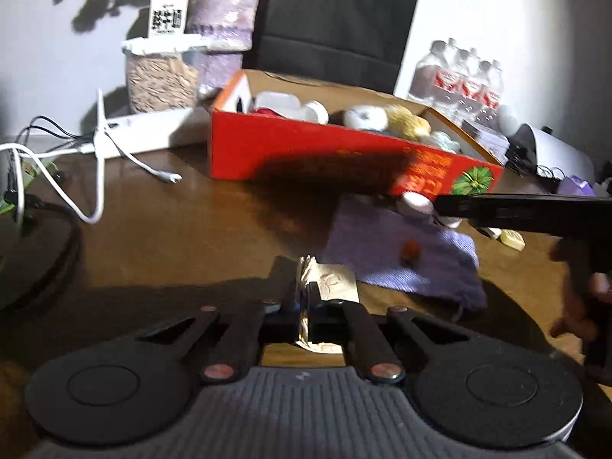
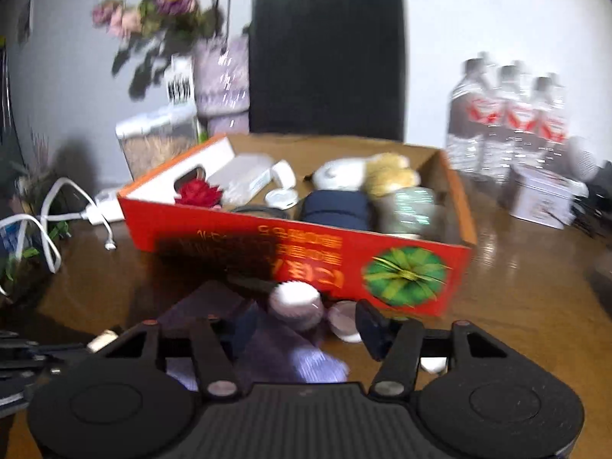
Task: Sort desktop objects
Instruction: 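Grasp the tan paper pouch with the left tool while the right grasps a white ribbed cap, then carry the tan pouch with the left tool while the right carries the white cap to the box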
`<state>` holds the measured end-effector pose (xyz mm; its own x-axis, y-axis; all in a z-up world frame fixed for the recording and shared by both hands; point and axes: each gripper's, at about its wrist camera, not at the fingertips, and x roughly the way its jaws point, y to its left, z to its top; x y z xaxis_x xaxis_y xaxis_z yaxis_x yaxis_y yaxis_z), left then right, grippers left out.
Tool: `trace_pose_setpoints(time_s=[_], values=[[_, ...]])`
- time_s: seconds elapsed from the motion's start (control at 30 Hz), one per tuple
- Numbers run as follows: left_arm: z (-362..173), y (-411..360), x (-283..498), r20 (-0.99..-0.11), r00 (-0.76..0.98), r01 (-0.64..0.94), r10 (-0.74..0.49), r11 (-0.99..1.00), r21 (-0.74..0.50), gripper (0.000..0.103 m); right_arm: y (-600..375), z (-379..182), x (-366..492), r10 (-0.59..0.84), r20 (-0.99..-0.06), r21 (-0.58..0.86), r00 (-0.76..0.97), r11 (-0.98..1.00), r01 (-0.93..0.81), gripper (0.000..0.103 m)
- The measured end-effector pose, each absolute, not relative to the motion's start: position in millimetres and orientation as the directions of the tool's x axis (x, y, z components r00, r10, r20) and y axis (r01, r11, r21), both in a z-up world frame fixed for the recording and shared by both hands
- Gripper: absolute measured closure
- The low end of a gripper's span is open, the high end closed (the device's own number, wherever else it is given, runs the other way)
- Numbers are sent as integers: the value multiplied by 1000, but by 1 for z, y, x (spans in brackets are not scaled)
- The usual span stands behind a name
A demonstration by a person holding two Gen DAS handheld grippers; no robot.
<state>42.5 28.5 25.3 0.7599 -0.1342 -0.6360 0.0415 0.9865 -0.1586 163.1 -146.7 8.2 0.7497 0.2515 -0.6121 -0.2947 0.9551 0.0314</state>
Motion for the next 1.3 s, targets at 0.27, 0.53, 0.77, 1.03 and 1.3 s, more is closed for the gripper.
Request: trace_pose_setpoints(time_s=[0.27, 0.53, 0.77, 1.03, 1.3], values=[[42, 42, 35, -590, 797, 50, -127, 988, -146, 99, -130, -10, 189, 216, -637, 15, 740, 963, -269, 61], [52, 33, 21, -578, 806, 62, -128, 989, -132, 99, -140, 13, 154, 208, -569, 26, 795, 972, -235, 67], [62, 18, -3, -557, 821, 89, -122, 992, -87, 99, -162, 42, 65, 209, -492, 63, 845, 977, -205, 67], [49, -11, -35, -599, 780, 179, -183, 982, -67, 99, -178, 29, -17, 262, -501, 115, 825, 965, -237, 67], [53, -14, -47, -591, 787, 173, -178, 983, -66, 99, -214, 43, -30, 371, -456, 293, 809, 921, -257, 66]])
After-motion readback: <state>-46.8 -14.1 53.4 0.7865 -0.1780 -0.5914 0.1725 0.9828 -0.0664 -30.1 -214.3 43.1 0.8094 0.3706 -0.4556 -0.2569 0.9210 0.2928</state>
